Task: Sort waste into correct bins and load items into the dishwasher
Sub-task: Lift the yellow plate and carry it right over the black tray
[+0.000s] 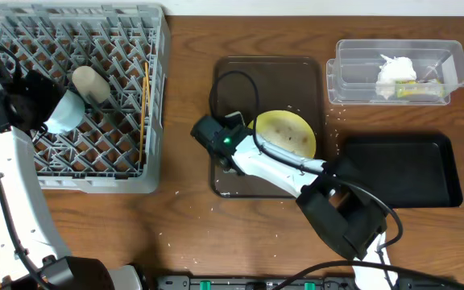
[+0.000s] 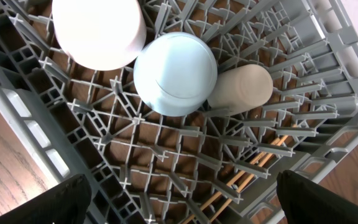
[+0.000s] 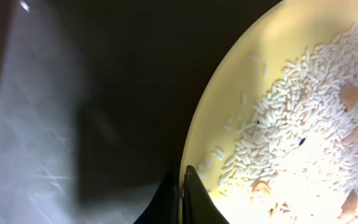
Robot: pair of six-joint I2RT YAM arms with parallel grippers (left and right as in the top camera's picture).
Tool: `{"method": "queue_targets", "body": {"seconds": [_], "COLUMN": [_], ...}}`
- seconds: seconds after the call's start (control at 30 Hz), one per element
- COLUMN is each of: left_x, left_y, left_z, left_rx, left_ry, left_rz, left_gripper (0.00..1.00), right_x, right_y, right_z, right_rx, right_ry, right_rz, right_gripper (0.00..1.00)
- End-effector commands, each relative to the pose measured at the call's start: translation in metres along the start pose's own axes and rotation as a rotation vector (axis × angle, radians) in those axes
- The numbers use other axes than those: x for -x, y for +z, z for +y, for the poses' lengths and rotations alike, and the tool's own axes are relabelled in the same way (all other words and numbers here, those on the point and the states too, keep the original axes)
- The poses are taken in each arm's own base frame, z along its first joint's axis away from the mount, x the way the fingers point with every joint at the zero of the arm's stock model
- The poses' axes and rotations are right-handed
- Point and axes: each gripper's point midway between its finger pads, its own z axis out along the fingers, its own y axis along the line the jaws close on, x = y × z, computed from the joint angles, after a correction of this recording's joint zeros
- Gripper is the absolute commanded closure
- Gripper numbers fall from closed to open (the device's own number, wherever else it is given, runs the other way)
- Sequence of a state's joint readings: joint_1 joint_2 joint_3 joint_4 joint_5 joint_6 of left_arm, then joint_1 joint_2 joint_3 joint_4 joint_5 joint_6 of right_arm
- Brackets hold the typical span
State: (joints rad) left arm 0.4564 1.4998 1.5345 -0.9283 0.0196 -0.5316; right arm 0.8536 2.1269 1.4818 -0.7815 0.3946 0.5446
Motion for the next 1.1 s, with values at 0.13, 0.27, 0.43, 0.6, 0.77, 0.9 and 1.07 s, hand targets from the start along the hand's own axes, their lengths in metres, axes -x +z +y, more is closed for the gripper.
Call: {"method": "queue_targets", "body": {"seconds": [0.13, 0.27, 0.43, 0.6, 0.77, 0.9, 1.07], "left_x": [0.003, 0.003, 0.003, 0.003, 0.003, 0.003, 0.003], "left_y": [-0.001, -0.001, -0.001, -0.001, -0.001, -0.001, -0.001], "left_z": [0.000, 0.000, 0.000, 0.000, 0.000, 0.000, 0.000], "left_rx": [0.003, 0.003, 0.003, 0.003, 0.003, 0.003, 0.003], "left_ry": [-0.007, -0.007, -0.007, -0.007, -0.007, -0.007, -0.007], "left_rz": [-0.007, -0.007, -0.007, -0.007, -0.007, -0.007, -0.007], "left_gripper": [0.04, 0.04, 0.04, 0.04, 0.04, 0.04, 0.04], "right_x": [0.018, 0.027, 0.032, 0.035, 0.037, 0.045, 0.057], "right_y": [-0.019, -0.032, -0.046, -0.052, -0.058, -0.070, -0.073], "right_z": [-0.019, -0.020, -0.024, -0.030, -0.050, -0.072, -0.104], "right_rx": [-0.113, -0.113, -0.123, -0.136, -0.199, -0.232, -0.257], "right_ry": [0.004, 0.004, -0.002, -0.002, 0.045, 0.128, 0.238], "right_rz": [-0.046, -0.047, -0.039, -0.033, -0.022, -0.006, 0.011], "right_gripper": [0.99, 0.99, 0.99, 0.99, 0.99, 0.99, 0.99]}}
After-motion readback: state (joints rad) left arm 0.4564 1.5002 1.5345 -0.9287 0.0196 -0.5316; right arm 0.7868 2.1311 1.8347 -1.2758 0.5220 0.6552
